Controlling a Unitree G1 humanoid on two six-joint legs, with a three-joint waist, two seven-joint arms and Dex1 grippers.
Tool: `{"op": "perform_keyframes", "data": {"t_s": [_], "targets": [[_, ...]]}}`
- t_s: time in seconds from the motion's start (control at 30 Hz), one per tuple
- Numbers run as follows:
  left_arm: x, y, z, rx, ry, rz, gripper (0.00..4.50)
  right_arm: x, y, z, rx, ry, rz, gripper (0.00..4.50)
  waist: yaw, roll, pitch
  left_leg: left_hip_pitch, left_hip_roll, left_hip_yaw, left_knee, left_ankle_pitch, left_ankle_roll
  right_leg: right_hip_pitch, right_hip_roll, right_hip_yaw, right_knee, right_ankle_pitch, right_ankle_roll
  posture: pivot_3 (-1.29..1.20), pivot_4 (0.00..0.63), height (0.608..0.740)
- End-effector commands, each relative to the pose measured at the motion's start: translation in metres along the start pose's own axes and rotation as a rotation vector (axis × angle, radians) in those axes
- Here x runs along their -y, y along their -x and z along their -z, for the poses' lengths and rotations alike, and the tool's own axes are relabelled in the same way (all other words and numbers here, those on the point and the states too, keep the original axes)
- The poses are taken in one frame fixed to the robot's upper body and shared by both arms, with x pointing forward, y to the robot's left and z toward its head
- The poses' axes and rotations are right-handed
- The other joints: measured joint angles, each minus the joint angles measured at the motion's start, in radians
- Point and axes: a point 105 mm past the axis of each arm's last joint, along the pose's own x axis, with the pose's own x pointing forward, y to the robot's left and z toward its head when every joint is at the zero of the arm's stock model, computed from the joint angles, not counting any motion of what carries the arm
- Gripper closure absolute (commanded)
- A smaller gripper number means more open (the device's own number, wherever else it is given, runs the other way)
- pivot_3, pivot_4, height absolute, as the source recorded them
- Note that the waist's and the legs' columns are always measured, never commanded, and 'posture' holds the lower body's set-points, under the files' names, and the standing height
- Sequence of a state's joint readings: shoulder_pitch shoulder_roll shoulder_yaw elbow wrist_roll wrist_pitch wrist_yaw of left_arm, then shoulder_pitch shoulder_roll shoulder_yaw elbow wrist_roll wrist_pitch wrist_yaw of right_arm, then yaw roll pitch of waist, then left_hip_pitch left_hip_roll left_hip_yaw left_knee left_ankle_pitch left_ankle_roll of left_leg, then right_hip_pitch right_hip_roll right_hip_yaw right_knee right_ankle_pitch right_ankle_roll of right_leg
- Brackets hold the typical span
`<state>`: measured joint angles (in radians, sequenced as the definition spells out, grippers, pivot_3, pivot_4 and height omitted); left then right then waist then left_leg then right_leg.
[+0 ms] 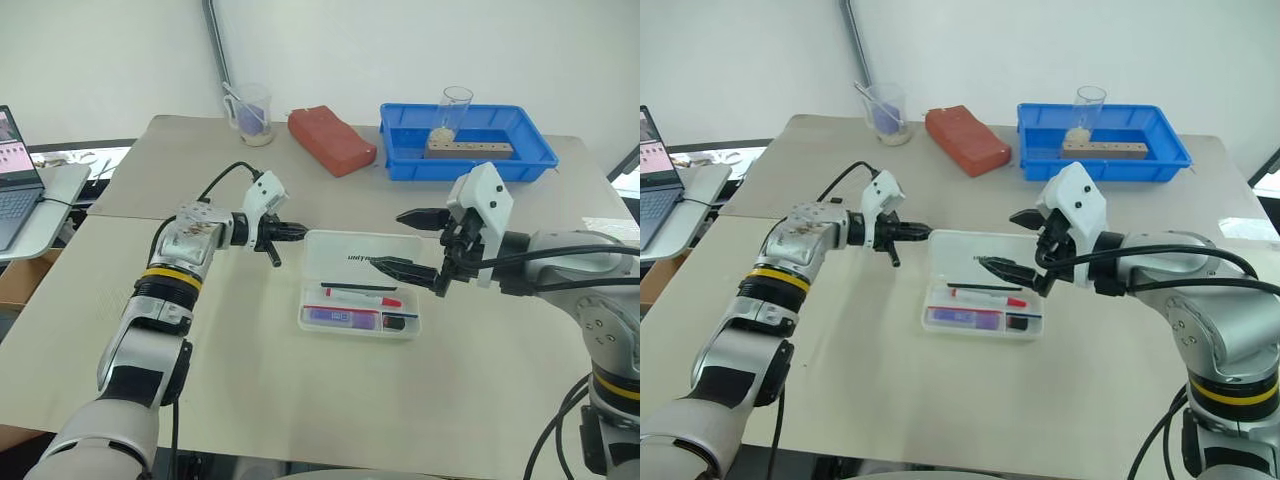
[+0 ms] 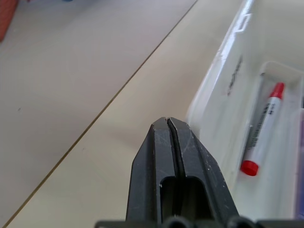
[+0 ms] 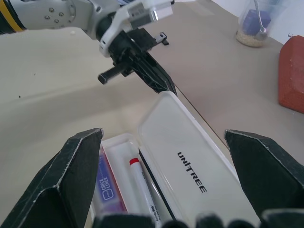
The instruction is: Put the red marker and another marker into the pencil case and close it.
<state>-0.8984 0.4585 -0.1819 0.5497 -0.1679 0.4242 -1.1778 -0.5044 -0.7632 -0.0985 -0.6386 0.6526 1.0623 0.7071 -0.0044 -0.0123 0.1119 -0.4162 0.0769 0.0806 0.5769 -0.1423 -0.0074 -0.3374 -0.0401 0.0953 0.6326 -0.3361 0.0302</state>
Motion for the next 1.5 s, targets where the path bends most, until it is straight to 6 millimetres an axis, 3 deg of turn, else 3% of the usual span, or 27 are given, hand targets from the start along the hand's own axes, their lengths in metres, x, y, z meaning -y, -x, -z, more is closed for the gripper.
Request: {"op": "perform_keyframes", "data": {"t_s": [0.03,0.27,0.57,0.67,0.73,0.9,1.03,1.13,1.23,1.37,1.5], "targets": [[0.018,0.006,-0.014,0.035,-0.035,0.098,4.42,0.004,0.007,-0.017,0.046,0.058,0.007,0.0,-0.003,0.0,0.0,0.0,0.0,0.0,0.0,0.0,0.0,0.0,0.0,0.0,0.0,0.0,0.0,0.0,0.15,0.74],[0.062,0.016,0.01,-0.088,-0.149,0.266,4.42,-0.002,0.011,-0.018,-0.009,0.063,-0.105,0.0,-0.011,0.001,0.0,0.001,0.0,0.0,-0.001,0.0,0.0,0.0,0.0,0.0,0.0,0.0,0.0,0.0,0.15,0.74],[0.102,-0.004,0.053,-0.18,-0.263,0.368,4.42,-0.022,0.009,0.032,-0.16,0.016,-0.208,0.0,-0.005,0.0,0.0,0.001,0.0,0.001,-0.001,0.0,0.0,0.001,-0.002,0.001,-0.001,0.0,-0.001,0.0,0.15,0.74],[0.106,-0.01,0.073,-0.258,-0.329,0.379,4.42,-0.026,0.009,0.046,-0.194,0.0,-0.218,0.0,-0.006,0.0,0.0,0.001,0.0,0.001,-0.001,0.0,0.0,0.002,-0.002,0.0,-0.002,0.0,-0.001,0.0,0.15,0.74],[0.105,-0.012,0.076,-0.267,-0.359,0.374,4.42,-0.024,0.01,0.049,-0.195,-0.008,-0.21,0.0,-0.006,0.0,-0.001,0.002,0.0,0.001,-0.001,0.0,0.0,0.002,-0.002,0.001,-0.002,0.0,-0.001,0.0,0.15,0.74],[0.09,-0.004,0.053,-0.178,-0.358,0.307,4.42,-0.015,0.015,0.049,-0.194,-0.015,-0.186,0.0,-0.008,0.001,-0.001,0.002,0.0,0.0,0.001,0.0,0.0,0.002,-0.002,0.0,-0.001,0.0,-0.001,0.0,0.15,0.74],[0.073,0.021,0.011,-0.002,-0.305,0.177,3.2,-0.007,0.022,0.05,-0.198,-0.018,-0.155,0.0,-0.01,0.0,-0.001,0.001,0.0,0.0,0.0,0.0,0.0,0.001,-0.001,0.0,-0.001,0.0,0.0,0.0,0.15,0.74],[0.061,0.044,-0.003,0.046,-0.273,0.066,1.68,-0.001,0.029,0.052,-0.206,-0.018,-0.134,0.0,-0.01,-0.001,0.0,0.001,0.0,0.0,0.0,0.0,0.0,0.001,-0.001,0.0,-0.001,0.0,0.0,0.0,0.15,0.74],[0.049,0.073,-0.003,0.055,-0.258,-0.068,0.19,0.009,0.04,0.064,-0.252,-0.001,-0.106,0.0,-0.01,0.0,0.0,0.002,0.0,0.0,0.0,0.0,0.0,0.002,-0.001,0.0,-0.002,0.0,0.0,0.0,0.15,0.74],[0.041,0.108,0.016,-0.01,-0.269,-0.231,0.03,0.024,0.054,0.076,-0.282,0.005,-0.054,0.0,-0.013,-0.001,0.0,0.004,0.001,0.001,-0.001,0.0,0.0,0.002,-0.001,0.0,-0.002,0.0,0.0,0.0,0.15,0.74],[0.042,0.122,0.019,-0.02,-0.243,-0.308,0.03,0.036,0.062,0.079,-0.267,0.006,-0.006,0.0,-0.005,-0.001,0.0,0.004,0.001,0.002,-0.002,0.0,0.0,0.002,-0.002,0.0,-0.002,0.0,-0.001,0.0,0.15,0.74]]}}
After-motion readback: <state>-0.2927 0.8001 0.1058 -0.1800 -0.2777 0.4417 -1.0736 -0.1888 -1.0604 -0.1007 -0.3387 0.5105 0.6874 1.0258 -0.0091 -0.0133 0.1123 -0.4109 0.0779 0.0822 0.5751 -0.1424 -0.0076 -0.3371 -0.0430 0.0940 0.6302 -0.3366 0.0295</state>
